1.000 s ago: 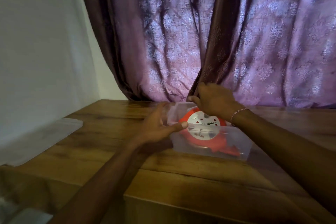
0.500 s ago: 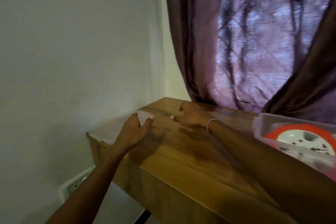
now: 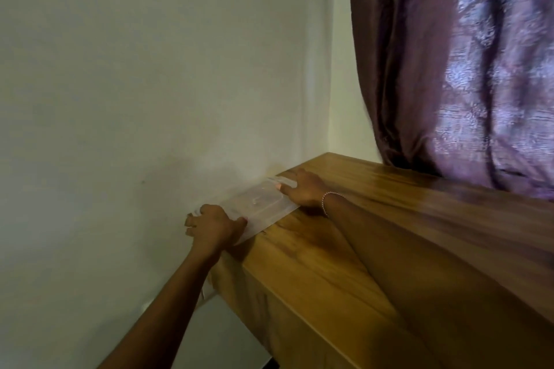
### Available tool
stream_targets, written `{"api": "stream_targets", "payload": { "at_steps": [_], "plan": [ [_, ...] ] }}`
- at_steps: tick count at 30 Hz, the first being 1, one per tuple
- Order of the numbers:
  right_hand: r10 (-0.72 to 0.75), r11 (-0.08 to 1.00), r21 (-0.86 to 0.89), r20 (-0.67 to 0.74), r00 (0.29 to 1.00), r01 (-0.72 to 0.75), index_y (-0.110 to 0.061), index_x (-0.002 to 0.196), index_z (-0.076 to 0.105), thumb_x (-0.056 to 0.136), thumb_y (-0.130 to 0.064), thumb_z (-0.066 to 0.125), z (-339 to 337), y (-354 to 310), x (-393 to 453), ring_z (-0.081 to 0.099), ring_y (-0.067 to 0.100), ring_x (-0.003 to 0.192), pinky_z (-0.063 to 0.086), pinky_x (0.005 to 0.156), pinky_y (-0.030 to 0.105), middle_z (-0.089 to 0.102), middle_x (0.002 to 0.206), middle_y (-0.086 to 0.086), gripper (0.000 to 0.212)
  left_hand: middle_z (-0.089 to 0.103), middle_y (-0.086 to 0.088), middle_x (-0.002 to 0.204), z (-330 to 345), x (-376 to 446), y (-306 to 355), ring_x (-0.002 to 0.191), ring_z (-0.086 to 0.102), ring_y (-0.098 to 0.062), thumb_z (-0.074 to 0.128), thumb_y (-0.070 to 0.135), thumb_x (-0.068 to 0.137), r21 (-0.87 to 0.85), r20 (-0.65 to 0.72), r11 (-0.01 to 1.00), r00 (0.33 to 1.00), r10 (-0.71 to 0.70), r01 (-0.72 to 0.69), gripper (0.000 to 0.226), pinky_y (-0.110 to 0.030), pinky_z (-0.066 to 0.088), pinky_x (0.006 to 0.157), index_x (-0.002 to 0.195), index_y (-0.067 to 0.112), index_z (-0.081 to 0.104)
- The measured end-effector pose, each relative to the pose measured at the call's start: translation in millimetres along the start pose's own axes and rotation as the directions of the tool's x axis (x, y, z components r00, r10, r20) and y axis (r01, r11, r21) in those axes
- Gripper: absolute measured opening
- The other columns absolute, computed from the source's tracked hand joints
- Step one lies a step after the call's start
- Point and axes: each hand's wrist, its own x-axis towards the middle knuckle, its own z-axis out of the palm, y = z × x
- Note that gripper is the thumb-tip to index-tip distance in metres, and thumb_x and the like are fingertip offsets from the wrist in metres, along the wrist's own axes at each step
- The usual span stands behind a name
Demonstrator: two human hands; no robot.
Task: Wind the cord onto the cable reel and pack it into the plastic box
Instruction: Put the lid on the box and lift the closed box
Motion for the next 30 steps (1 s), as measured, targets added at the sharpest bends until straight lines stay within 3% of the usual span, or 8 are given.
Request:
{"api": "stream_targets", "payload": {
  "at_steps": [6, 10, 14, 18, 22, 26, 29, 30],
  "plan": [
    [0.004, 1.000, 0.006, 0.082, 0.997, -0.005, -0.021, 0.141, 0.049, 0.096, -0.034, 0.056, 8.2, 5.6, 21.2, 0.050, 0.024, 0.127, 0.036, 0.090, 0.023, 0.051, 0.145, 0.003, 0.048, 0.036, -0.032, 0.149, 9.9, -1.5, 3.3, 0.140, 0.035, -0.046, 0.082, 0.039, 0.082, -0.092, -0.097, 0.995, 0.995, 0.013, -0.022, 0.092, -0.051, 0.041, 0.111, 0.142, -0.006, 0.031],
    [0.141, 0.973, 0.187, -0.008, 0.990, -0.137, -0.010, 0.122, 0.064, 0.093, -0.036, 0.058, -11.0, 10.9, 15.8, 0.062, 0.023, 0.100, 0.051, 0.088, 0.033, 0.065, 0.125, 0.009, 0.039, 0.037, -0.032, 0.147, 6.9, -12.3, 13.5, 0.136, 0.039, -0.047, 0.088, 0.028, 0.077, -0.145, -0.192, 0.984, 0.979, 0.071, -0.100, 0.099, -0.054, 0.041, 0.111, 0.145, -0.007, 0.026],
    [0.256, 0.929, 0.294, -0.073, 0.964, -0.224, -0.003, 0.122, 0.058, 0.095, -0.058, 0.043, -49.1, 10.0, -3.9, 0.058, 0.023, 0.102, 0.046, 0.081, 0.031, 0.062, 0.124, 0.013, 0.063, 0.022, -0.029, 0.161, -0.6, -28.6, 26.9, 0.143, 0.034, -0.046, 0.091, 0.019, 0.074, -0.230, -0.277, 0.948, 0.948, 0.153, -0.220, 0.128, -0.050, 0.033, 0.114, 0.157, -0.006, -0.003],
    [0.429, 0.758, 0.582, -0.104, 0.897, -0.295, -0.002, 0.118, 0.063, 0.094, -0.070, 0.022, -103.5, 1.3, -37.0, 0.061, 0.028, 0.095, 0.052, 0.087, 0.039, 0.061, 0.107, 0.013, 0.083, 0.023, -0.020, 0.164, -4.4, -45.2, 43.8, 0.149, 0.029, -0.039, 0.094, 0.025, 0.069, -0.379, -0.311, 0.848, 0.914, 0.258, -0.369, 0.130, -0.048, 0.036, 0.117, 0.160, 0.001, 0.005],
    [0.486, 0.515, 0.820, -0.041, 0.873, -0.249, -0.005, 0.091, 0.069, 0.091, -0.075, 0.011, -155.2, -5.4, -88.4, 0.052, 0.018, 0.070, 0.049, 0.069, 0.033, 0.058, 0.084, 0.010, 0.091, 0.058, -0.006, 0.126, -7.4, -69.3, 73.0, 0.114, 0.060, -0.028, 0.082, 0.057, 0.075, -0.638, -0.274, 0.678, 0.930, 0.244, -0.366, 0.092, -0.035, 0.052, 0.086, 0.144, 0.010, 0.044],
    [0.416, 0.505, 0.812, 0.069, 0.907, -0.294, -0.010, 0.116, 0.067, 0.090, -0.075, 0.004, -204.8, 5.8, -151.1, 0.060, 0.028, 0.103, 0.049, 0.086, 0.046, 0.065, 0.113, 0.014, 0.095, 0.062, -0.006, 0.086, -13.1, -91.8, 101.4, 0.076, 0.058, -0.020, 0.047, 0.072, 0.094, -0.946, -0.035, 0.313, 0.985, 0.169, -0.088, 0.066, -0.031, 0.046, 0.068, 0.097, 0.008, 0.066],
    [0.365, 0.448, 0.843, 0.132, 0.921, -0.299, -0.014, 0.113, 0.065, 0.088, -0.078, 0.008, -233.3, 14.1, -192.7, 0.064, 0.021, 0.063, 0.050, 0.062, 0.035, 0.067, 0.081, 0.007, 0.090, 0.057, -0.006, 0.070, -13.2, -104.9, 116.6, 0.061, 0.052, -0.018, 0.036, 0.075, 0.094, -0.985, 0.131, 0.146, 0.959, 0.252, 0.096, 0.072, -0.028, 0.042, 0.061, 0.075, 0.010, 0.061],
    [0.343, 0.413, 0.867, 0.136, 0.930, -0.279, -0.011, 0.113, 0.067, 0.088, -0.079, 0.010, -241.8, 15.6, -204.2, 0.062, 0.021, 0.059, 0.051, 0.060, 0.034, 0.065, 0.076, 0.008, 0.092, 0.058, -0.006, 0.068, -12.5, -110.4, 122.8, 0.059, 0.053, -0.018, 0.038, 0.078, 0.090, -0.984, 0.169, 0.092, 0.950, 0.261, 0.150, 0.074, -0.028, 0.043, 0.059, 0.074, 0.010, 0.061]
  ]
}}
